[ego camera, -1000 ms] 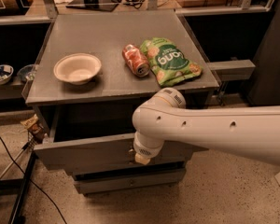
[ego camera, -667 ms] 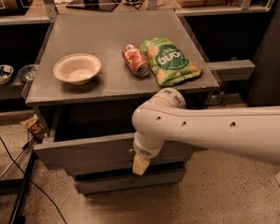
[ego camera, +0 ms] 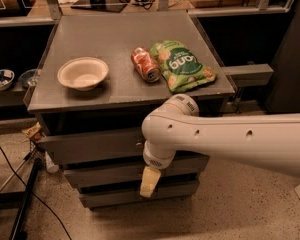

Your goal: Close top drawer

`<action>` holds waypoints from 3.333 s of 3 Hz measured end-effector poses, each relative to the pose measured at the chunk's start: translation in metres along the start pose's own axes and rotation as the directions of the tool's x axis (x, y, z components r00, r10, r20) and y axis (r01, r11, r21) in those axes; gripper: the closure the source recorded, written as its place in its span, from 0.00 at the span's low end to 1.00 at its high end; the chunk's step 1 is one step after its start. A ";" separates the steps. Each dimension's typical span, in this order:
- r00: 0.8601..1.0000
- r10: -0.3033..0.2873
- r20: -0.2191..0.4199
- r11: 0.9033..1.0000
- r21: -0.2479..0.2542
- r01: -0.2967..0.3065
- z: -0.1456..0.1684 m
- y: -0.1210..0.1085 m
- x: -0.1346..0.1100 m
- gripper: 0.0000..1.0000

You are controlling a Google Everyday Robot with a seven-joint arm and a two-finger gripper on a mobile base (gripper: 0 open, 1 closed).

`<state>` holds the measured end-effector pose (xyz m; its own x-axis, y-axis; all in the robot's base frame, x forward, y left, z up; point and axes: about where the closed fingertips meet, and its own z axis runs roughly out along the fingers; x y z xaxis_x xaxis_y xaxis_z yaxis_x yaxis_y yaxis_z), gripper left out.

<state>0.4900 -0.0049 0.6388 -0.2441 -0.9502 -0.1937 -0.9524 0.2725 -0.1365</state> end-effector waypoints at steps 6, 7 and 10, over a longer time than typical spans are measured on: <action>0.994 0.019 -0.107 0.995 0.100 -0.008 0.005 -0.059 -0.006 1.00; 0.994 0.020 -0.108 0.995 0.102 -0.009 0.005 -0.060 -0.006 0.83; 0.994 0.020 -0.108 0.995 0.102 -0.009 0.005 -0.060 -0.006 0.13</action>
Offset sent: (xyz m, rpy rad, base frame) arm 0.0000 0.0000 0.0000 0.0000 0.0000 0.0000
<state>0.5497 -0.0148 0.6437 -0.2810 -0.9555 -0.0902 -0.9268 0.2945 -0.2331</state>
